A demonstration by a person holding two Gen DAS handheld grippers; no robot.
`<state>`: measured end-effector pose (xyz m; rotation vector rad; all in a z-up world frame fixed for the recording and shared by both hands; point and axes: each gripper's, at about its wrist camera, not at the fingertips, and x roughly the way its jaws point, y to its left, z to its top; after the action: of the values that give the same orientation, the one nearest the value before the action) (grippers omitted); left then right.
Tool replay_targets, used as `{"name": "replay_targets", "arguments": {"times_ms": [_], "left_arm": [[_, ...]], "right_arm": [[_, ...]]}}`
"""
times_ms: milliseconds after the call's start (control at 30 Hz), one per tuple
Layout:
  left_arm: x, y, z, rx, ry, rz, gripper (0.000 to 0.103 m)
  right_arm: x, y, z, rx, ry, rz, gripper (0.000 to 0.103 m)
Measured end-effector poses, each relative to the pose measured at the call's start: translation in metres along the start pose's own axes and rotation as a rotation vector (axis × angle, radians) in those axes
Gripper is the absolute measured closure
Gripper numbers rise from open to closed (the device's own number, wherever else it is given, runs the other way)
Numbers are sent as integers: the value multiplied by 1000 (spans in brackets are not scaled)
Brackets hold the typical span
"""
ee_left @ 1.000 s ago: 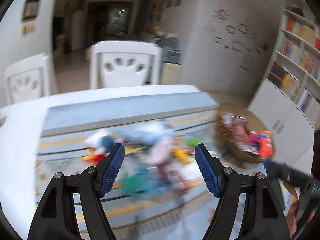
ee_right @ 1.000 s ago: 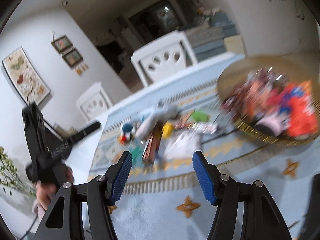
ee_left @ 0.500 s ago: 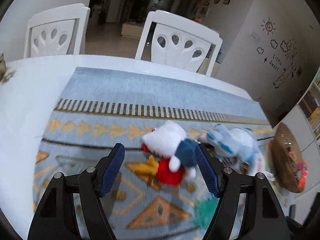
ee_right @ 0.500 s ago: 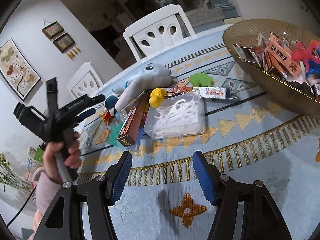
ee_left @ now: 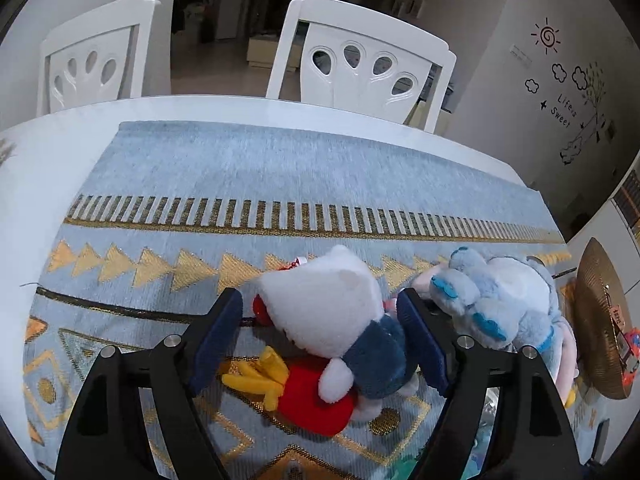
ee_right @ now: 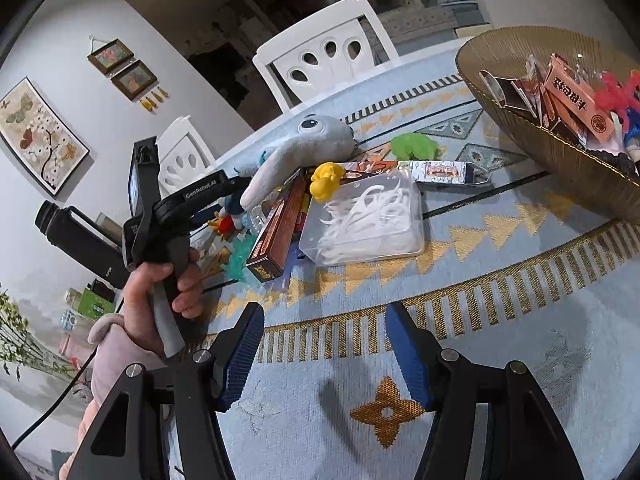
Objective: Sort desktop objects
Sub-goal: 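Grasp the white-and-red plush figure with the left tool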
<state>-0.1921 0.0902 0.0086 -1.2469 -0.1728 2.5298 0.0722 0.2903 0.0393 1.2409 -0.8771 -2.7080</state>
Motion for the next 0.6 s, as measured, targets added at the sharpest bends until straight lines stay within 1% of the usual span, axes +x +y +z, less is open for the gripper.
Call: {"name": "replay_targets", "arguments": {"times_ms": [33, 67, 100, 167, 333, 433, 500, 600], "left_arm": [[-1, 1, -1, -3, 0, -8, 27], [-4, 2, -3, 0, -2, -38, 40], [-6, 1, -4, 3, 0, -49, 43], [-14, -2, -7, 28, -3, -46, 48], [-41, -7, -20, 53, -6, -91, 50], [-68, -8, -28, 60, -9, -131, 50], [-82, -10, -31, 63, -8, -141, 50], [-105, -11, -44, 59, 10, -172, 50]], "right_arm": [[0, -1, 0, 3, -2, 0, 41], [-1, -2, 1, 6, -6, -2, 41], [-1, -3, 1, 11, -13, -7, 41], [-3, -5, 2, 18, -22, -13, 41], [-9, -14, 4, 55, -55, -18, 41], [-12, -23, 6, 87, -74, -15, 41], [-14, -26, 6, 98, -86, -19, 41], [-18, -28, 6, 103, -109, -26, 41]]}}
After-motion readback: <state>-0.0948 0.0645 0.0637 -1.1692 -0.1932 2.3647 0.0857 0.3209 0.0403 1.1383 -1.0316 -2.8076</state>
